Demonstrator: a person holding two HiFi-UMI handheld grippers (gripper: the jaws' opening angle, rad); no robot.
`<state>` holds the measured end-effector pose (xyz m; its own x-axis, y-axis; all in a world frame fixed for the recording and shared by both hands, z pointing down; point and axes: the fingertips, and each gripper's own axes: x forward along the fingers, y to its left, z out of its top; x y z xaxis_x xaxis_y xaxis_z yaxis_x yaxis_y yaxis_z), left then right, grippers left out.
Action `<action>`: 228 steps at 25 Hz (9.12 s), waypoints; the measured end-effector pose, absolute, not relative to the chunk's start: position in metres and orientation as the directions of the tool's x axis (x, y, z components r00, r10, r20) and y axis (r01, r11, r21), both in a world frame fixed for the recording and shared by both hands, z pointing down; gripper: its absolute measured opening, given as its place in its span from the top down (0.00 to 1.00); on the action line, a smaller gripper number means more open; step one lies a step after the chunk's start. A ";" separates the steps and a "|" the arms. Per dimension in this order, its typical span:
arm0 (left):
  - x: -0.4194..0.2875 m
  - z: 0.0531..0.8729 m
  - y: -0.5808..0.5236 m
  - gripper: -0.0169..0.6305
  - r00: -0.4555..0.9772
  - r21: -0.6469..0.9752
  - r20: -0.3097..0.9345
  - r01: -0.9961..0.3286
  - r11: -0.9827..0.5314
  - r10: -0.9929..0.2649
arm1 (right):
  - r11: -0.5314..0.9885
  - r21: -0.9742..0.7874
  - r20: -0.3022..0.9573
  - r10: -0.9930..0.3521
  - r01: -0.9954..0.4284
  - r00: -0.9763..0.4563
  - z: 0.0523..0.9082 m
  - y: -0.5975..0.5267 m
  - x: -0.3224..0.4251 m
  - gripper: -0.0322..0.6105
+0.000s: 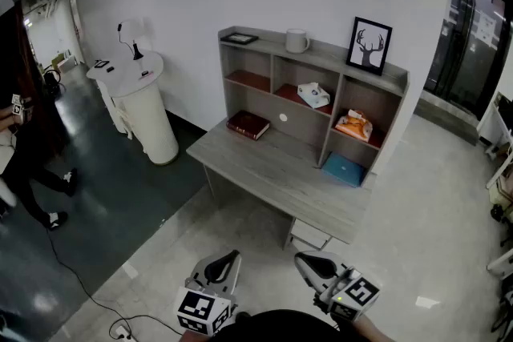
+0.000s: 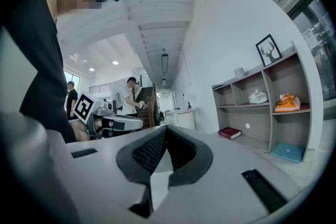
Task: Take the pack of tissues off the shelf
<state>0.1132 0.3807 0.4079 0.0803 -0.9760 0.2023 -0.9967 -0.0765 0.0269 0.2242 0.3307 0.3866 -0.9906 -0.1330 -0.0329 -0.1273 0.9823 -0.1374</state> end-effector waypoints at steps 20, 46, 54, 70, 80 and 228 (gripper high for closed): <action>0.071 0.418 0.390 0.95 0.085 0.056 0.194 -0.996 -0.075 -0.977 | 0.981 -0.168 0.023 -0.091 -0.093 -0.996 0.405 0.342 0.177 0.92; -0.004 0.455 0.375 0.95 0.177 0.121 0.235 -0.981 -0.152 -0.956 | 0.952 -0.275 0.051 -0.126 -0.135 -0.991 0.427 0.339 0.094 0.92; -0.022 0.454 0.312 0.95 0.171 0.116 0.251 -0.983 -0.146 -0.953 | 0.951 -0.288 0.040 -0.104 -0.111 -0.994 0.428 0.273 0.069 0.92; -0.016 0.430 0.155 0.95 0.154 0.097 0.244 -0.986 -0.134 -0.957 | 0.937 -0.339 0.060 -0.062 -0.079 -0.996 0.424 0.118 0.073 0.92; -0.011 0.432 0.083 0.95 0.224 0.102 0.253 -0.973 -0.205 -0.941 | 0.919 -0.363 0.071 -0.137 -0.153 -0.988 0.431 0.051 0.083 0.92; -0.129 0.368 -0.201 0.95 0.621 0.073 0.142 -0.783 -0.618 -0.771 | 0.718 -0.414 0.138 -0.558 -0.560 -0.818 0.449 -0.171 0.015 0.92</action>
